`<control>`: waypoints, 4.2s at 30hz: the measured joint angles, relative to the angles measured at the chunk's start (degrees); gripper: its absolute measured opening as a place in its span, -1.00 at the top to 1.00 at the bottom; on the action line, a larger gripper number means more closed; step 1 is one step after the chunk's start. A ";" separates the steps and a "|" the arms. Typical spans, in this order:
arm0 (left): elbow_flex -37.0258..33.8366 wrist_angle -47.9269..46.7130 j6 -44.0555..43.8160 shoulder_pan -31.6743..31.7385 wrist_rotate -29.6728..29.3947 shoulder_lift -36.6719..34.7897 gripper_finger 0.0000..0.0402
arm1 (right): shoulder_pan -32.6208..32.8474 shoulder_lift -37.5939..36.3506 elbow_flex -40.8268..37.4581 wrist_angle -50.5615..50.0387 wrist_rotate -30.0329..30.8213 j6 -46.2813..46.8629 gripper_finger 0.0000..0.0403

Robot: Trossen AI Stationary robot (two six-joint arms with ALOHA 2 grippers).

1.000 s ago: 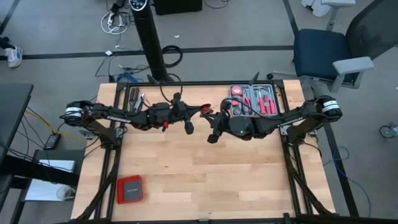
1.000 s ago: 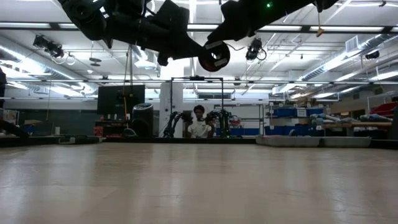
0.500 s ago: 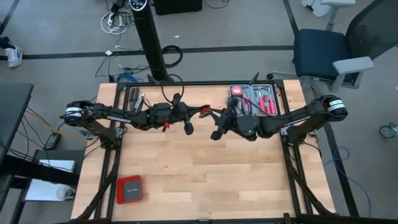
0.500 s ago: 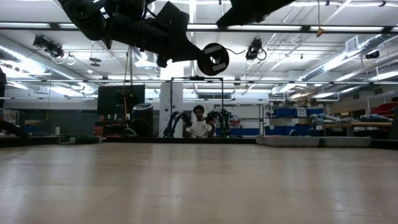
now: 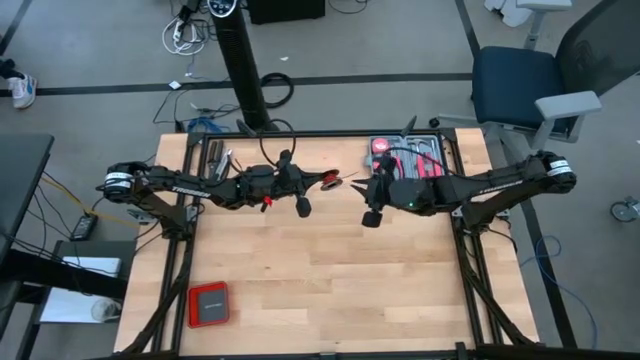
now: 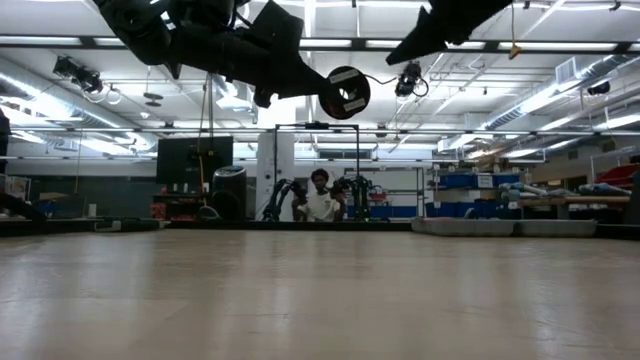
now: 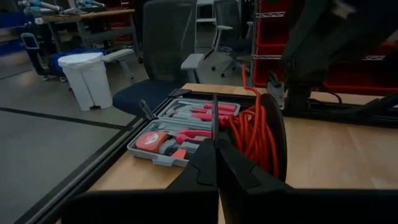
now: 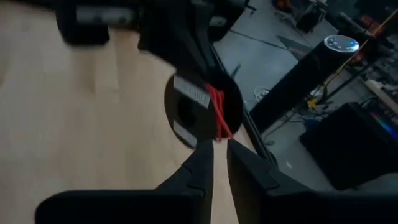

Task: Coil cords
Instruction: Coil the red cable wire onto the black spool

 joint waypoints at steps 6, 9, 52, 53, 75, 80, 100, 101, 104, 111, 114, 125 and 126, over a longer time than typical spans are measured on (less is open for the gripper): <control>0.00 -0.17 0.00 0.00 0.42 0.00 1.00 | 0.42 1.46 0.00 -1.50 4.18 -10.57 0.69; 0.00 -0.43 0.00 0.00 0.44 0.00 1.00 | 1.28 2.63 0.00 -1.48 6.67 -15.99 0.63; 0.00 -1.17 1.49 0.02 5.88 0.00 1.00 | 2.93 3.95 0.00 -3.25 9.68 -35.70 0.72; 0.00 -1.10 1.49 0.02 5.89 0.00 1.00 | 2.94 3.95 0.00 -3.29 9.68 -35.70 0.74; 0.00 0.14 1.11 0.02 7.32 0.00 1.00 | 2.02 4.00 0.00 -4.01 8.34 -38.84 0.82; 0.00 0.12 1.09 0.02 7.32 0.00 1.00 | 2.08 4.02 0.00 -3.91 7.23 -38.80 0.89; 0.00 6.14 -6.19 0.02 8.09 0.00 1.00 | -0.21 4.63 -1.27 -5.50 6.37 -22.64 0.99; 0.00 7.11 -7.60 0.02 7.60 0.00 1.00 | -0.22 4.64 -1.38 -4.98 5.51 -22.15 0.99; 0.00 9.06 -9.66 0.00 5.06 0.00 1.00 | -0.20 5.86 -1.41 -3.15 5.13 -20.15 1.00; -0.02 9.55 -10.54 -0.12 4.27 0.00 1.00 | -0.26 9.04 -1.42 -6.74 8.29 -13.39 1.00; -0.04 9.44 -10.06 -0.15 4.26 0.02 1.00 | -0.34 9.35 -1.42 -10.07 8.93 -9.47 1.00; -0.04 8.99 -8.84 -0.26 4.10 0.04 1.00 | -1.29 8.96 -1.38 -16.88 13.22 -0.90 1.00; -0.04 8.98 -8.66 -0.32 4.04 0.04 1.00 | -1.47 8.96 -1.38 -17.05 13.20 -0.66 1.00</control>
